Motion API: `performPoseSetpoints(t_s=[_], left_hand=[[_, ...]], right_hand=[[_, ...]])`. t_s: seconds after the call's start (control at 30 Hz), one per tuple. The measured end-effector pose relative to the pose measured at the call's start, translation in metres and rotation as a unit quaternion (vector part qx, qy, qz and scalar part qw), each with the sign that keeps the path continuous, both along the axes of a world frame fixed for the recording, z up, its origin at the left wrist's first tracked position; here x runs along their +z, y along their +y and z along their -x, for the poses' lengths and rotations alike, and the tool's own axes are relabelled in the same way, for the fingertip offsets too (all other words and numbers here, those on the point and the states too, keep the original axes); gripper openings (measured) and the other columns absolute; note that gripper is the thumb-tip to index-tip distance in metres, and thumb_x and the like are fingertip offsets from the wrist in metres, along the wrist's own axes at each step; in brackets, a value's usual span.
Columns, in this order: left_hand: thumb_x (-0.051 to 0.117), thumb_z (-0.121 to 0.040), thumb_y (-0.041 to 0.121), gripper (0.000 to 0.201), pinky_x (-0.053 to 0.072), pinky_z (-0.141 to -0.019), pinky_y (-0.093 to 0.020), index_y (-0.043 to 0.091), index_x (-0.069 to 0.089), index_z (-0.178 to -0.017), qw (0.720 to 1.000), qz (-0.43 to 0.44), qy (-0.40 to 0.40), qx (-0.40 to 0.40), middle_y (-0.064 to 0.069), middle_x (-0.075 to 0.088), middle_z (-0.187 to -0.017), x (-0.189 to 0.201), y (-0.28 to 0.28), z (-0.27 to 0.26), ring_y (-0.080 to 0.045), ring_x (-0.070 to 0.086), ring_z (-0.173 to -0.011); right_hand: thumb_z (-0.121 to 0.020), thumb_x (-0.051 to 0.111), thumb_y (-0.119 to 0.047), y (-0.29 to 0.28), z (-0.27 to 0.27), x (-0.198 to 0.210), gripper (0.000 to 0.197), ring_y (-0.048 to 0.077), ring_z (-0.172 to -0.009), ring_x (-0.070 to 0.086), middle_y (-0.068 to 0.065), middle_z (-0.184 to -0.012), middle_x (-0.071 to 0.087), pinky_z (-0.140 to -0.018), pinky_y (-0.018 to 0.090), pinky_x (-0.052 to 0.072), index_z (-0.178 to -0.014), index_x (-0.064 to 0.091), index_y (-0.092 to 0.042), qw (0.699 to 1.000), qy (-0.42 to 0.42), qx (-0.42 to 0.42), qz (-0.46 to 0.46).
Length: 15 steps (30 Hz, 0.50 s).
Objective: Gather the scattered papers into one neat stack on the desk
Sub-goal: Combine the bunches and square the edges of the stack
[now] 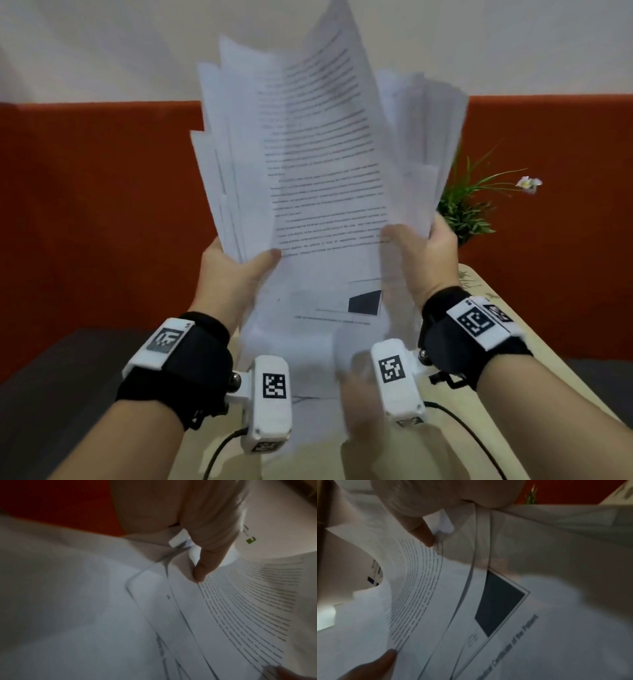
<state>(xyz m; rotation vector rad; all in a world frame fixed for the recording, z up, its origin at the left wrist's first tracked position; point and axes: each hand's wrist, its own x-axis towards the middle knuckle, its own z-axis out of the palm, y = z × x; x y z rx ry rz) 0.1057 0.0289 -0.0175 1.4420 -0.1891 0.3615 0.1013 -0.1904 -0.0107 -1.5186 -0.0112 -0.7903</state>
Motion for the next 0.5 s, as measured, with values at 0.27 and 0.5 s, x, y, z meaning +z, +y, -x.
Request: performPoseSetpoints(t_s=[0.27, 0.5], left_hand=[[0.076, -0.077, 0.008, 0.045, 0.055, -0.087, -0.028, 0.022, 0.06, -0.117, 0.988, -0.075, -0.123, 0.053, 0.007, 0.071, -0.108, 0.031, -0.009, -0.005, -0.011, 0.069, -0.101], [0.074, -0.078, 0.005, 0.043, 0.052, -0.075, -0.023, 0.04, 0.057, -0.095, 0.988, -0.096, -0.12, 0.029, 0.016, 0.067, -0.098, 0.026, -0.01, -0.008, -0.003, 0.066, -0.092]], right_hand=[[-0.088, 0.058, -0.002, 0.004, 0.007, 0.039, 0.03, 0.007, -0.093, 0.068, -0.002, -0.105, 0.071, -0.076, 0.015, 0.054, -0.113, 0.058, -0.017, 0.994, -0.104, 0.012, -0.002], [-0.085, 0.07, -0.011, -0.002, 0.005, 0.025, 0.025, 0.016, -0.092, 0.069, -0.002, -0.097, 0.07, -0.083, 0.03, 0.055, -0.108, 0.062, -0.015, 0.996, -0.083, -0.001, -0.008]])
